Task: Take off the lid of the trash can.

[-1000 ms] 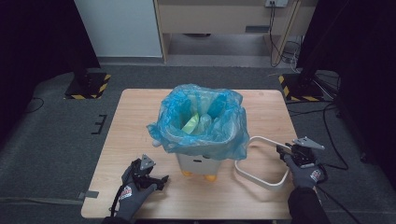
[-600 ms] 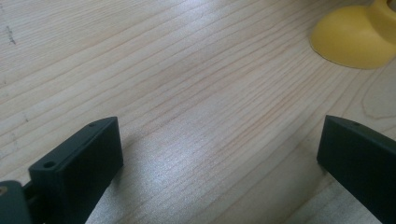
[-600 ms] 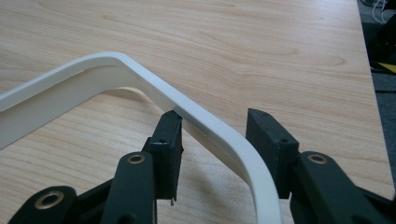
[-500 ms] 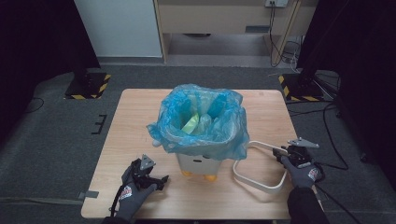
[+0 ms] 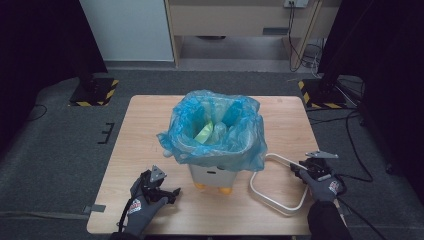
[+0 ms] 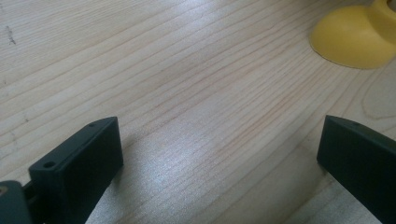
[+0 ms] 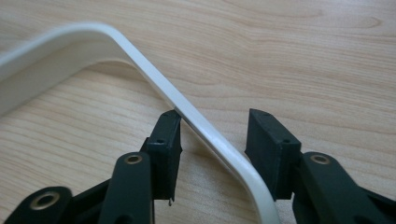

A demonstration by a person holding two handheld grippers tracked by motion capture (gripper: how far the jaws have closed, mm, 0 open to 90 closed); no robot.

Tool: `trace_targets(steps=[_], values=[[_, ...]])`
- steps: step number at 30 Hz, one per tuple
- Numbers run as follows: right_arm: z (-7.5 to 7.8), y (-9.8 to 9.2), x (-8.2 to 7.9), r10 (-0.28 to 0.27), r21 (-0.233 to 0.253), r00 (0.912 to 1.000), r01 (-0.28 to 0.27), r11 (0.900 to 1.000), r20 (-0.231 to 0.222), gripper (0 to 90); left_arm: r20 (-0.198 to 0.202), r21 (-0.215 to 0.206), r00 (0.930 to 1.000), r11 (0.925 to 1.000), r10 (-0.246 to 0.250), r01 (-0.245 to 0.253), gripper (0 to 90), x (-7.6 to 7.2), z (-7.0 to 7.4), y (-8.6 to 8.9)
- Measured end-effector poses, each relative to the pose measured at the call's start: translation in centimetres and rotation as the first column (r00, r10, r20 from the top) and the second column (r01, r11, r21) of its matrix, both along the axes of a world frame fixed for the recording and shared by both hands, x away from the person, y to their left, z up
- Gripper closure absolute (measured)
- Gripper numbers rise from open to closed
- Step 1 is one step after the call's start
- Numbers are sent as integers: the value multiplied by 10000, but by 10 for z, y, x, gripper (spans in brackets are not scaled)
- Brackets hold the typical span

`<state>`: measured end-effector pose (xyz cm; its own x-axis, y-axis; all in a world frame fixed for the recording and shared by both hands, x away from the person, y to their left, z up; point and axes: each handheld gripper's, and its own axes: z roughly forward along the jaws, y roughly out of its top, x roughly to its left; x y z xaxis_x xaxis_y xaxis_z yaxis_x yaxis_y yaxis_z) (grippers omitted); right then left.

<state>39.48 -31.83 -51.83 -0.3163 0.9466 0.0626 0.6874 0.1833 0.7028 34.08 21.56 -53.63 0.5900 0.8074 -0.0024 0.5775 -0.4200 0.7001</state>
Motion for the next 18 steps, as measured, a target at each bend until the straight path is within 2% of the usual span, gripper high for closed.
trace_targets(steps=[3,8,10,15,18], values=[[-1,0,0,54,-61,9998,-55,10000,-175,547,-2,1,10000,10000,-2,2,0,0,0,0],[-2,-1,-1,164,51,9996,-163,9999,-214,508,-1,0,10000,10000,-3,3,0,0,0,0],[1,-1,-2,171,137,9998,-170,9998,-101,497,-2,1,10000,10000,-4,4,0,0,0,0],[14,4,-5,150,412,9983,-174,9990,570,456,15,-72,10000,10000,-7,7,0,0,0,1],[22,8,-7,176,647,9949,-241,9976,992,444,53,-81,10000,10000,-10,10,52,0,2,6]])
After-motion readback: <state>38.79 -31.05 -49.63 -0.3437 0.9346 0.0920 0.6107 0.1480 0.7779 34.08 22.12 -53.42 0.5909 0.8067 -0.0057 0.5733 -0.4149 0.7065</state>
